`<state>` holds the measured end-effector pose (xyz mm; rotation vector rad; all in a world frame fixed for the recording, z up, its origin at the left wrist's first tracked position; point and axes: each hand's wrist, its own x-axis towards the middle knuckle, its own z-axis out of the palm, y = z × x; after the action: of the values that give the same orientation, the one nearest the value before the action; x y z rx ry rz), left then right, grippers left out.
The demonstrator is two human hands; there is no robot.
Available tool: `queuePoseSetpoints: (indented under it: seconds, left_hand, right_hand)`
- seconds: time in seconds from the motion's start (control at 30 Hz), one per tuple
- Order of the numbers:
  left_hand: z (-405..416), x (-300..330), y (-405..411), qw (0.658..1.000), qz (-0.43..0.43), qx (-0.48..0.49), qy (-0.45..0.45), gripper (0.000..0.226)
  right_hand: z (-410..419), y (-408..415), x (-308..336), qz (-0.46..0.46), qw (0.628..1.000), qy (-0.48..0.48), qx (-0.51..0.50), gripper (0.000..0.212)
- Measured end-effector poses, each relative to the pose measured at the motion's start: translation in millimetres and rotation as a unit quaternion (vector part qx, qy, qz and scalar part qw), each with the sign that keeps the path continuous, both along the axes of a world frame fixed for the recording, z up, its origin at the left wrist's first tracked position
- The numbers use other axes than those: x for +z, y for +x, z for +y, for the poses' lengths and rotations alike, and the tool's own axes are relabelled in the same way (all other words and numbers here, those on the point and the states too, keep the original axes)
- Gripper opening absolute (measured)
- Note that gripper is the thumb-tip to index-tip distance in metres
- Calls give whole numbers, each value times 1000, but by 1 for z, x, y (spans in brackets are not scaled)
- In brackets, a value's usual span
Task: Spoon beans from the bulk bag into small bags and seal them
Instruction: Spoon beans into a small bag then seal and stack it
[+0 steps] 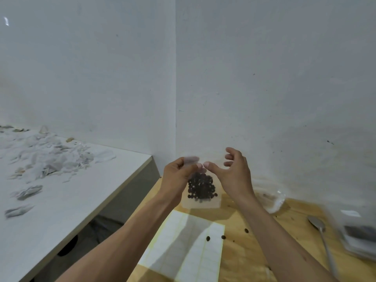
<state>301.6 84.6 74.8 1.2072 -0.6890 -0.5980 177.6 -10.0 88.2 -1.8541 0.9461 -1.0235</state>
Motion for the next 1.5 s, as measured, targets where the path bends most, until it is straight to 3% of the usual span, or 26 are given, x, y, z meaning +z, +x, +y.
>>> queuePoseSetpoints:
  seconds: [0.07,0.13,0.4,0.73,0.83,0.9,0.97,1.1,1.23,1.33,1.5]
  left_hand:
    - [0,-1,0,1000,12,-12,-9,21]
    - [-2,-1,0,1000,14,-15,-7,19]
    - [-9,3,-11,999,-12,36,31,10]
    - [-41,15,-32,999,-2,22,44,7]
    - [-66,19,-45,998,30,4,47,8]
    - [-85,18,-62,998,31,-17,61,8]
    - [-105,13,-87,994,1,-51,100,21]
    - [-138,2,-153,965,-101,-156,183,69]
    - [-166,-9,-217,939,-162,-242,181,86]
    - [-183,-16,-254,921,-204,-259,207,81]
    - [-202,-29,-291,889,-294,-244,254,46]
  right_hand:
    - [-7,-1,-1,-55,992,103,56,52]
    - [-9,-3,-2,-84,982,141,93,31]
    - [-7,-4,-11,-69,993,85,49,14]
    - [-16,-30,-2,-10,1000,29,-4,28]
    - [-27,-64,5,15,996,85,23,28]
    - [-38,-94,7,15,991,127,38,42]
    - [-52,-127,3,9,993,119,-2,47]
    - [-76,-200,-7,-32,985,119,-122,41]
    - [-97,-271,-20,-1,971,101,-218,34]
    - [-105,-304,-29,58,962,77,-257,36]
    - [-117,-323,-48,192,942,62,-267,52]
